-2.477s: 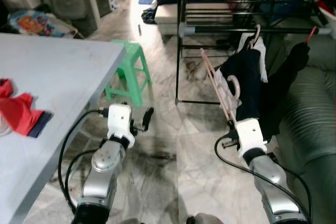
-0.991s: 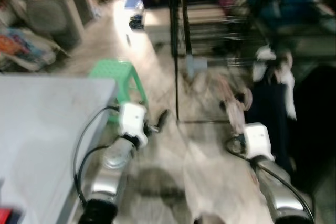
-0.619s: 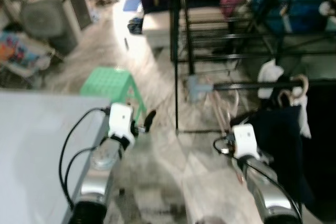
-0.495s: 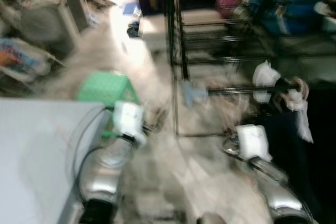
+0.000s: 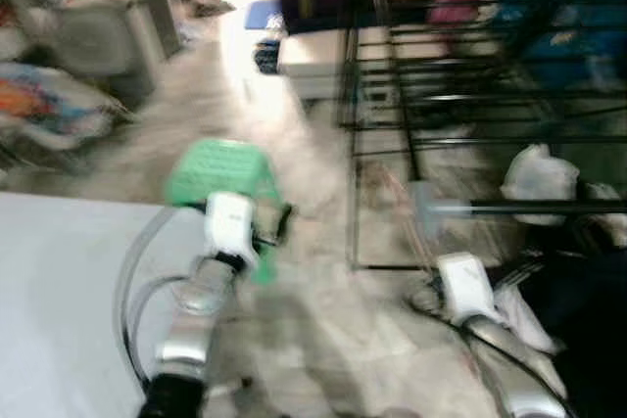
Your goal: Hang hanger
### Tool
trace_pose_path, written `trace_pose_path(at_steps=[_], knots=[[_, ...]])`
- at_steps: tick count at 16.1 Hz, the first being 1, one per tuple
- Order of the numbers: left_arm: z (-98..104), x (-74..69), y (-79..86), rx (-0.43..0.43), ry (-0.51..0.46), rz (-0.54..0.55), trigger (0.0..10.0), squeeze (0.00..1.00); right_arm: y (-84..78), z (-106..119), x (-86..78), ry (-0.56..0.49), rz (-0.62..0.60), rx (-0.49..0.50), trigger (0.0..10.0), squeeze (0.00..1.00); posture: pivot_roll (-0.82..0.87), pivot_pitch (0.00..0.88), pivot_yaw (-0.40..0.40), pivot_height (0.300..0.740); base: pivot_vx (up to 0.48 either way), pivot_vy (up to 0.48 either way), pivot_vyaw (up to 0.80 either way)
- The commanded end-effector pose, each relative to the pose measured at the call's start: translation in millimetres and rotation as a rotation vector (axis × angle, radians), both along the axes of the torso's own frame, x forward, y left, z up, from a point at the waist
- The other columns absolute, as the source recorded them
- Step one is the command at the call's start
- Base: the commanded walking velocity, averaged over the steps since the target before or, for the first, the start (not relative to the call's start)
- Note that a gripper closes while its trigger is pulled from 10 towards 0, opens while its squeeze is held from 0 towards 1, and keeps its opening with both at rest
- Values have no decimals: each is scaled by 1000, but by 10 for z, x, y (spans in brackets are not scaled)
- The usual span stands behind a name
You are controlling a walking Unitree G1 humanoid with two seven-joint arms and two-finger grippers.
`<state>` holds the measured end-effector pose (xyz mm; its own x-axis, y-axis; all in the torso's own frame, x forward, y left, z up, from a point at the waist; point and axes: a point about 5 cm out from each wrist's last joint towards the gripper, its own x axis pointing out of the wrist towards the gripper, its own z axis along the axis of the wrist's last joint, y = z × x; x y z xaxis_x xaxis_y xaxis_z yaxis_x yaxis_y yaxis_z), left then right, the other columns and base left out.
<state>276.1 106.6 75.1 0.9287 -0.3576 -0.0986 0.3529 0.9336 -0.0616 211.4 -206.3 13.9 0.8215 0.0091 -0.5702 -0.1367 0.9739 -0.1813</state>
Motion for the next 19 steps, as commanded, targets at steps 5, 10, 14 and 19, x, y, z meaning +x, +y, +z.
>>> trace_pose_path(at_steps=[5,10,14,19], knots=[[13,-20,-13,22,0,-27,10000,0,13,147,-275,-61,1,-4,10000,0,-89,0,67,740,0,0,0],[12,-38,-18,32,2,-46,10000,0,50,406,-428,-269,-2,-27,10000,0,-100,0,73,740,0,0,0],[29,-14,-15,37,-1,-42,10000,0,22,437,-384,-317,-37,-19,10000,0,-96,0,73,740,0,0,0],[8,-25,-30,52,5,-45,10000,0,18,473,-41,-303,-5,-12,10000,0,-89,0,63,740,0,0,0]])
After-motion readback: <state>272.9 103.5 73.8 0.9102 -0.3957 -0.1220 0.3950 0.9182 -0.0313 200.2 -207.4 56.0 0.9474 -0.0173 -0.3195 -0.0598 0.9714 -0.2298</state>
